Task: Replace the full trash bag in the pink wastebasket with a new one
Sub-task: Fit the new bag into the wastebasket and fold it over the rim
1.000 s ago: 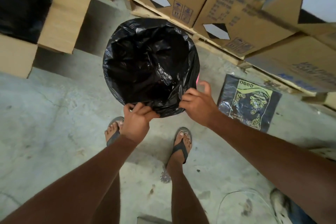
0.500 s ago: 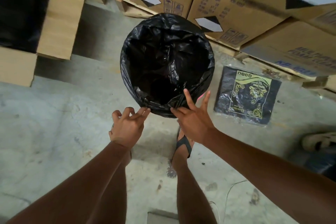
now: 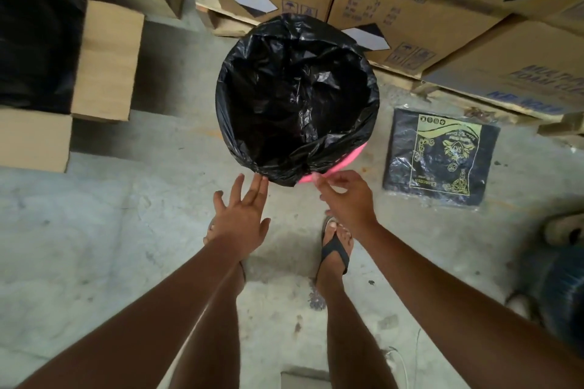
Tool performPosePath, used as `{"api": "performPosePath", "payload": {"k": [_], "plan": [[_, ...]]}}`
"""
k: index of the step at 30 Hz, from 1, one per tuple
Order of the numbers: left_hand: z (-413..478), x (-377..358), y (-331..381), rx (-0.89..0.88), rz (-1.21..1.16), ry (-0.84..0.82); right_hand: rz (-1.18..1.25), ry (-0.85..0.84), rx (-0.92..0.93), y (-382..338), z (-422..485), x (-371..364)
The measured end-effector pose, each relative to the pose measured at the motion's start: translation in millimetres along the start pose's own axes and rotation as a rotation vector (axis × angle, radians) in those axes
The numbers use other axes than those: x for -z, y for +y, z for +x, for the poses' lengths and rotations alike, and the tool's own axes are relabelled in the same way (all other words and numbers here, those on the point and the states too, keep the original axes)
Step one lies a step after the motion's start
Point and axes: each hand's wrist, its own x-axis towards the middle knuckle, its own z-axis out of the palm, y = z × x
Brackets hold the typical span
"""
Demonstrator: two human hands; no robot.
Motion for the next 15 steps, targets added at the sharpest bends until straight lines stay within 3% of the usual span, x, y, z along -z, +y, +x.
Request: {"api": "performPosePath", "payload": {"k": [2,7,11,15], "plan": [[-1.5,7.7,3.6,0.008,0.018,0.048,0.164,0.09,-0.076,-16.1,-3.9,-19.0],[-3.6,25.4,9.2,-0.015,0.003,0.21,0.115,0.236,-0.023,-33.7,-10.9,-49.2],[5.3,33.1,11.7,-0.087,0.005,0.175,-0.019,0.331,0.145,-35.6,-10.7,-53.2],[18.4,29.4,11.5,-0.208,0.019,0.076,-0.145,0.303,0.333,-30.6,-3.4,-42.6]]}}
